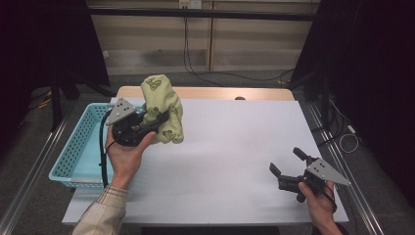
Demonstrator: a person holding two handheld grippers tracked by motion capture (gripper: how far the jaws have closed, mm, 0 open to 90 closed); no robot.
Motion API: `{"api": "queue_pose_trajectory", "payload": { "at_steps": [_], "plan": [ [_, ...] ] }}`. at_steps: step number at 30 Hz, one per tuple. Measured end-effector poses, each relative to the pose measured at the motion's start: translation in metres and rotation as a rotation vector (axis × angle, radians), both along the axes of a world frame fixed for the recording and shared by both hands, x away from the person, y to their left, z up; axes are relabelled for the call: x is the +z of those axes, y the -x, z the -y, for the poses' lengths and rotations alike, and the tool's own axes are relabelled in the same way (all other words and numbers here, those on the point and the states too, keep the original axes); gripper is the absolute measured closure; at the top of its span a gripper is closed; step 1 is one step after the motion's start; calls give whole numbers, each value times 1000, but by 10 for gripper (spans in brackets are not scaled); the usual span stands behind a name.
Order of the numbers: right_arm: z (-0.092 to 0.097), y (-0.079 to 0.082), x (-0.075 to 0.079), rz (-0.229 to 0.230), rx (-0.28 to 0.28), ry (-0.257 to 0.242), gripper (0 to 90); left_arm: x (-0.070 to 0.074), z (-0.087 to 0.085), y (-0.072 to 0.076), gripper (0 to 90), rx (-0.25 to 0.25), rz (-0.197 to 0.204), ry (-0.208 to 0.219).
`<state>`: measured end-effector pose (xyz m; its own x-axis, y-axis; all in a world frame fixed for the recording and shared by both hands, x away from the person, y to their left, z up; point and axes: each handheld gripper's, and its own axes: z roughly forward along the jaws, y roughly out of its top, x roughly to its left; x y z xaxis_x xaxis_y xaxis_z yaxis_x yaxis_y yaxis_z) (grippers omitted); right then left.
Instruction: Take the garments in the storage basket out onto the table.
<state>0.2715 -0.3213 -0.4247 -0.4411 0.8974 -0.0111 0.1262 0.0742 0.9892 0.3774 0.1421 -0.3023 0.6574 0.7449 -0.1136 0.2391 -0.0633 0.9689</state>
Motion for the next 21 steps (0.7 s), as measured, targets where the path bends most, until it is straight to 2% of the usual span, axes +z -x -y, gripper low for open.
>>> {"api": "queue_pose_trajectory", "payload": {
  "at_steps": [1,2,4,5,6,8,9,10,12,13,15,21],
  "plan": [
    [0,1,0,-1,-4,-4,1,-1,3,-1,632,-4,-3,6],
    [0,1,0,1,-2,-10,1,-1,4,-2,632,-9,0,-16],
    [0,1,0,-1,-2,-8,1,-2,8,-3,632,-19,-7,-9],
    [0,0,0,-1,-1,-4,1,-2,11,-4,632,-16,-12,16],
    [0,0,0,-1,-1,-5,1,-3,14,-4,632,-14,-17,22],
    [0,0,0,-2,-1,-14,2,-3,17,-5,632,-29,-18,-13],
    [0,0,0,-3,0,-17,1,-4,22,-5,632,-26,-24,11],
    [0,1,0,-3,1,-16,2,-4,23,-6,632,-37,-24,-20],
    [0,1,1,-3,2,-18,2,-5,29,-7,632,-42,-31,1],
    [0,1,0,-4,1,-17,1,-6,31,-8,632,-49,-32,-12],
    [0,1,0,-3,7,-15,1,-7,36,-9,632,-60,-28,-11],
    [0,1,0,-6,9,-19,1,-14,51,-15,632,-70,-46,14]
  ]
}}
